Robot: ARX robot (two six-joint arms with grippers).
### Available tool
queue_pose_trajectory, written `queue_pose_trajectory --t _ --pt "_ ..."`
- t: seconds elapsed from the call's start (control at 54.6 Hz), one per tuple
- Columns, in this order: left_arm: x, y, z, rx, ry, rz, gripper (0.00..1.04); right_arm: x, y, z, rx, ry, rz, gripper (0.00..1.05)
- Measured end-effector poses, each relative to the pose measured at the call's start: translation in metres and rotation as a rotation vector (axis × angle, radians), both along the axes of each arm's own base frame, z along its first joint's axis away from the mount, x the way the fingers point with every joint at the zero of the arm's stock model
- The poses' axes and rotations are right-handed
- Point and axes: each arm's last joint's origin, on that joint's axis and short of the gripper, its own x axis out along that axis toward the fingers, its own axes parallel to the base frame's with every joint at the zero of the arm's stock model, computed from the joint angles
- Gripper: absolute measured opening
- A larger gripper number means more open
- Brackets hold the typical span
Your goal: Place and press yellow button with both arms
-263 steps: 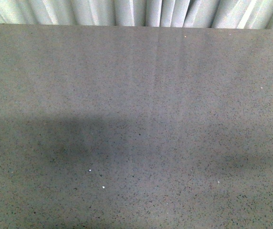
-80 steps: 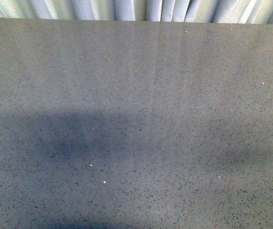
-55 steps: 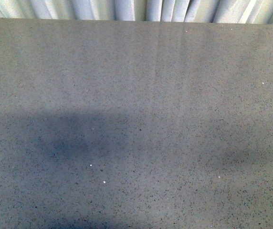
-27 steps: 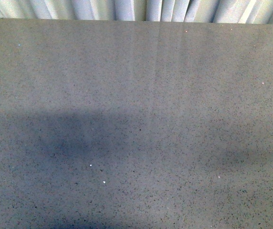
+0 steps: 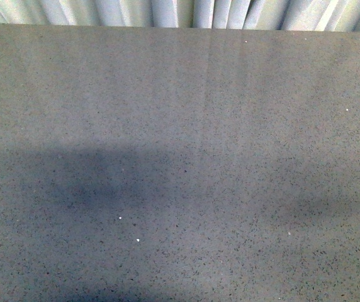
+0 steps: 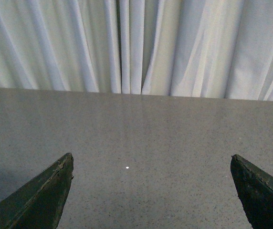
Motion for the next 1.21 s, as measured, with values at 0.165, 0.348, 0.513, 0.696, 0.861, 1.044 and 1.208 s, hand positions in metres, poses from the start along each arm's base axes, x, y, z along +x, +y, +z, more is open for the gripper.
queue_pose_trajectory --t 0.165,0.348,0.513,0.696,0.861,1.044,1.208 --pt "0.027 -0.041 0.05 0.032 -0.085 -0.161 0.34 0.0 0.0 0.0 0.0 0.0 0.0 0.96" --pt "0.059 -0.132 0.062 -0.022 -0.147 -0.406 0.34 0.0 0.0 0.0 0.0 0.0 0.0 0.96" --pt "0.074 -0.216 0.043 -0.082 -0.15 -0.587 0.34 0.0 0.0 0.0 0.0 0.0 0.0 0.96" --pt "0.077 -0.289 0.008 -0.115 -0.106 -0.717 0.34 0.0 0.0 0.0 0.0 0.0 0.0 0.96" --pt "0.074 -0.317 -0.016 -0.107 -0.061 -0.761 0.33 0.0 0.0 0.0 0.0 0.0 0.0 0.96" --pt "0.071 -0.334 -0.036 -0.083 -0.016 -0.811 0.33 0.0 0.0 0.0 0.0 0.0 0.0 0.96" --pt "0.071 -0.34 -0.05 -0.045 0.007 -0.84 0.33 0.0 0.0 0.0 0.0 0.0 0.0 0.96"
